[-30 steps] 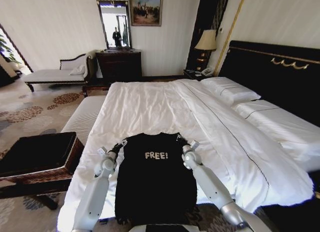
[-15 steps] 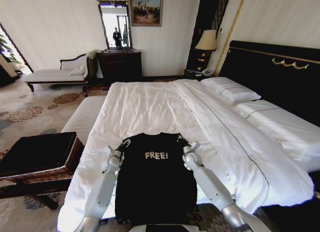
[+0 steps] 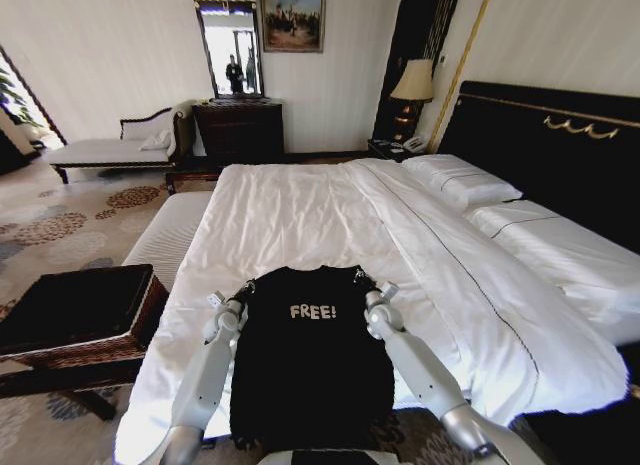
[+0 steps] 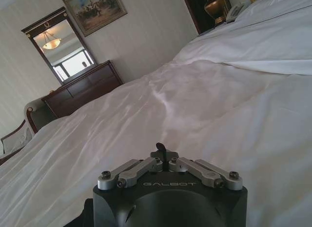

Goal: Fold the clothes on the bed and place them into the basket.

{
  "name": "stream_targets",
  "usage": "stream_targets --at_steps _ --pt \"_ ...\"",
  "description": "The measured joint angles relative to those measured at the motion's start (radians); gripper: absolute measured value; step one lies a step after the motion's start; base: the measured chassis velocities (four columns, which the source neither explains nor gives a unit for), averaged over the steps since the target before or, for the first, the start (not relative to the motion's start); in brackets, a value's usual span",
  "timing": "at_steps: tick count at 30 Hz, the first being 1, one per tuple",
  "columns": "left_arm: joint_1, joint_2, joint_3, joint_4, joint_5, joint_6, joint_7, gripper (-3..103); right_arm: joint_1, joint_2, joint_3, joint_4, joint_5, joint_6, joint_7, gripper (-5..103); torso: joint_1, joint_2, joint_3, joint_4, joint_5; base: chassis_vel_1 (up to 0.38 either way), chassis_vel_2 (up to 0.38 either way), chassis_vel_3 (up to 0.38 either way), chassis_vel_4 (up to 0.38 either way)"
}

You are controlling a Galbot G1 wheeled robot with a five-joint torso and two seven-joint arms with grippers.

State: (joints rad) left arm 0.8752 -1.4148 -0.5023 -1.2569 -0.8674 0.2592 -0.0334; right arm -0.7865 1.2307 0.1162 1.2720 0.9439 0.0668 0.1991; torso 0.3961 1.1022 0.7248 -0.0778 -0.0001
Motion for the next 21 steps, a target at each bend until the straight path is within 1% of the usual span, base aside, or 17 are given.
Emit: stream_targets --at_steps 1,3,5,6,9,10,11,12,15,17,18,19,21 --pt "0.003 0.002 0.000 -0.008 -0.001 -0.001 0.003 3 -0.003 -0.005 0.000 0.014 0.004 0.000 0.003 1 0.000 0.000 0.000 0.0000 0.0000 0.000 0.000 0.000 0.000" --pt "0.004 0.004 0.000 -0.013 -0.002 -0.001 0.003 2 -0.006 -0.009 -0.001 0.023 0.006 -0.001 0.006 1 0.000 0.000 0.000 0.0000 0.0001 0.000 0.000 0.000 0.000" --pt "0.020 0.021 0.002 -0.067 -0.015 -0.001 0.004 2 -0.027 -0.042 -0.001 0.086 0.021 -0.006 0.024 1 0.000 0.000 0.000 0.0000 0.0002 0.000 0.000 0.000 0.000" --pt "0.020 0.021 0.002 -0.067 -0.015 -0.001 0.004 2 -0.027 -0.042 -0.001 0.086 0.021 -0.006 0.024 1 0.000 0.000 0.000 0.0000 0.0002 0.000 0.000 0.000 0.000" --pt "0.047 0.058 0.003 -0.157 -0.047 -0.001 0.004 2 -0.059 -0.105 0.004 0.165 0.040 -0.011 0.040 1 0.000 0.000 0.000 0.0000 -0.0001 0.000 0.000 0.000 0.000" --pt "0.068 0.095 0.006 -0.227 -0.081 0.002 0.000 2 -0.078 -0.156 0.012 0.225 0.049 -0.011 0.043 1 0.000 0.000 0.000 -0.0002 0.0003 0.000 0.000 0.000 0.000" --pt "0.078 0.118 0.007 -0.264 -0.102 0.006 -0.005 2 -0.085 -0.177 0.015 0.255 0.054 -0.011 0.043 1 0.000 0.000 0.000 -0.0004 0.0000 0.000 0.000 0.000 0.000" --pt "0.078 0.118 0.007 -0.264 -0.102 0.006 -0.005 2 -0.085 -0.177 0.015 0.255 0.054 -0.011 0.043 1 0.000 0.000 0.000 -0.0004 0.0000 0.000 0.000 0.000 0.000" --pt "0.110 0.212 0.005 -0.420 -0.202 0.028 -0.031 2 -0.107 -0.263 0.036 0.393 0.093 -0.010 0.043 1 0.000 0.000 0.000 -0.0001 0.0003 0.000 0.000 0.000 0.000" --pt "0.119 0.260 -0.002 -0.513 -0.257 0.043 -0.057 2 -0.109 -0.301 0.048 0.464 0.116 -0.010 0.048 1 0.000 0.000 0.000 0.0003 -0.0001 0.000 0.000 0.000 0.000" --pt "0.119 0.260 -0.002 -0.513 -0.257 0.043 -0.057 2 -0.109 -0.301 0.048 0.464 0.116 -0.010 0.048 1 0.000 0.000 0.000 0.0003 -0.0001 0.000 0.000 0.000 0.000" --pt "0.120 0.277 -0.005 -0.549 -0.276 0.048 -0.069 2 -0.109 -0.316 0.051 0.489 0.126 -0.011 0.053 1 0.000 0.000 0.000 0.0004 -0.0001 0.000 0.000 0.000 0.000" --pt "0.120 0.324 -0.015 -0.638 -0.332 0.063 -0.111 2 -0.100 -0.351 0.059 0.560 0.170 -0.017 0.070 1 0.000 0.000 0.000 0.0000 0.0002 0.000 0.000 0.000 0.000"
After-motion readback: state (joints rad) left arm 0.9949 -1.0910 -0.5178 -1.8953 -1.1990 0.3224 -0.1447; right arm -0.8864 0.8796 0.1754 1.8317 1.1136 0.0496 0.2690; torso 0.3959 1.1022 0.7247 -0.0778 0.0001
